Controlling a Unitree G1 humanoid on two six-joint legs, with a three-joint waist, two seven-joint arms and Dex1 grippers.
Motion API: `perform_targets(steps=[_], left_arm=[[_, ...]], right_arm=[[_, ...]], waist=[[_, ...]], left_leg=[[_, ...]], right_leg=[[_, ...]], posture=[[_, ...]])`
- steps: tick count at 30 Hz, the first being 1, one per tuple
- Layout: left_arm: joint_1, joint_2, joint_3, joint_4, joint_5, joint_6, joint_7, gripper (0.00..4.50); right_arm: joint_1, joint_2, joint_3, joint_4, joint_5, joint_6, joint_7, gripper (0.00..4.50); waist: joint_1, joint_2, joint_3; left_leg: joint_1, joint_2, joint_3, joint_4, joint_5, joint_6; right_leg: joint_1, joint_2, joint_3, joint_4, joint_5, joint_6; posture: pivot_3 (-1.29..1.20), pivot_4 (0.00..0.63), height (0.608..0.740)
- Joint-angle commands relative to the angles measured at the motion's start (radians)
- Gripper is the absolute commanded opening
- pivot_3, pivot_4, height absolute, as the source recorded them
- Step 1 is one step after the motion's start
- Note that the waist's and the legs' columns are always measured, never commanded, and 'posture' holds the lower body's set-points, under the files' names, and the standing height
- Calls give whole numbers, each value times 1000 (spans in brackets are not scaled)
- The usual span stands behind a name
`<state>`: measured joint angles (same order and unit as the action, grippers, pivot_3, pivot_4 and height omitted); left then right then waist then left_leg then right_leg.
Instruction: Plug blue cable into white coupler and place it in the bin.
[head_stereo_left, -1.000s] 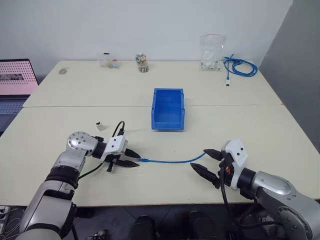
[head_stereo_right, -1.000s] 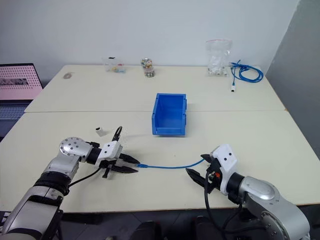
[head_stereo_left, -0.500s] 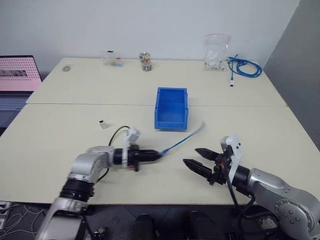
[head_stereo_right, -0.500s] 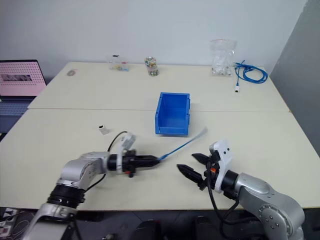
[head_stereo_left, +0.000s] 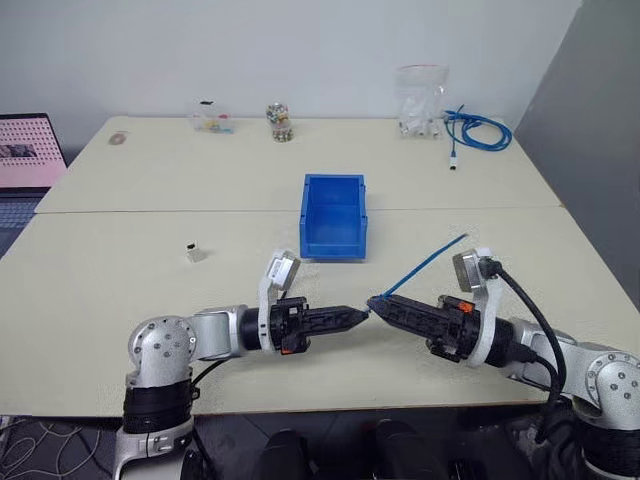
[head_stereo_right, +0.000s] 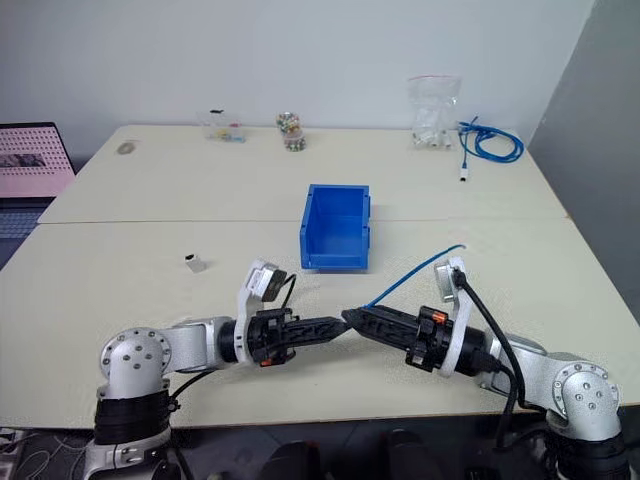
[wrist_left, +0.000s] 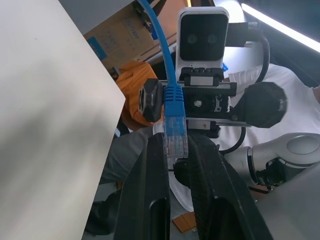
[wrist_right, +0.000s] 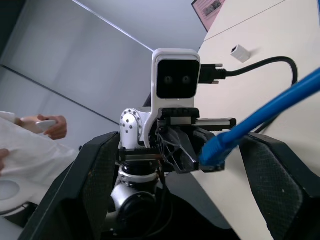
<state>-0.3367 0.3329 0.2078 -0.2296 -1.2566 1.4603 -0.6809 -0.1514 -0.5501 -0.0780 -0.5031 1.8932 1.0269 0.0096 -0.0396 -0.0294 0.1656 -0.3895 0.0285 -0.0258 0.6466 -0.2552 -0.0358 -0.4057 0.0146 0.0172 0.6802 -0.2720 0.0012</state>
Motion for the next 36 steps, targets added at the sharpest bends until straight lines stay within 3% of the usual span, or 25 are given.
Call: perform_targets(steps=[1, 6, 15, 22, 28, 30, 36], left_arm=[[-4, 3, 17, -19, -73, -10, 43, 230], [-7, 16, 3, -16, -118, -21, 69, 230], [21, 44, -24, -33, -181, -44, 100, 230], [30, 53, -39, -31, -215, -74, 126, 230], [37, 69, -46, -30, -237, -103, 141, 230], [39, 74, -45, -30, -237, -111, 143, 929], [83, 166, -103, -166, -109, -174, 48, 2127]], right_arm=[[-17, -21, 32, -25, 54, -59, -20, 3911], [-5, -29, 64, -21, 31, -91, -19, 3911], [24, -45, 88, -29, 11, -132, -40, 1667], [18, -58, 106, -17, 1, -138, -37, 168], [2, -69, 108, -1, 19, -135, -25, 179], [-5, -72, 113, -2, 25, -132, -18, 179], [-66, -65, 125, 78, -27, -121, 15, 177]], waist=[[0, 0, 0], [5, 0, 0], [9, 0, 0], [9, 0, 0], [9, 0, 1], [9, 0, 1], [7, -1, 3]], left_leg=[[0, 0, 0, 0, 0, 0], [-1, 0, 0, 0, 0, 0], [-1, 1, 0, 0, 0, 0], [-1, 1, 0, 0, 0, 0], [-2, 0, 0, 0, 0, 0], [-2, 1, 0, 0, 0, 0], [-1, 0, 0, -1, 0, 0]], right_leg=[[0, 0, 1, 0, 0, 0], [0, -1, 1, -2, 0, 0], [0, -1, 1, -2, 0, 0], [0, -1, 1, -2, 0, 0], [-1, -1, 1, -2, 0, 0], [-1, -1, 1, -2, 0, 0], [-1, -1, 2, -2, 0, 0]], posture=[[0, 150, 740], [0, 150, 740], [0, 150, 740], [0, 150, 740], [0, 150, 740], [0, 150, 740], [0, 150, 740]])
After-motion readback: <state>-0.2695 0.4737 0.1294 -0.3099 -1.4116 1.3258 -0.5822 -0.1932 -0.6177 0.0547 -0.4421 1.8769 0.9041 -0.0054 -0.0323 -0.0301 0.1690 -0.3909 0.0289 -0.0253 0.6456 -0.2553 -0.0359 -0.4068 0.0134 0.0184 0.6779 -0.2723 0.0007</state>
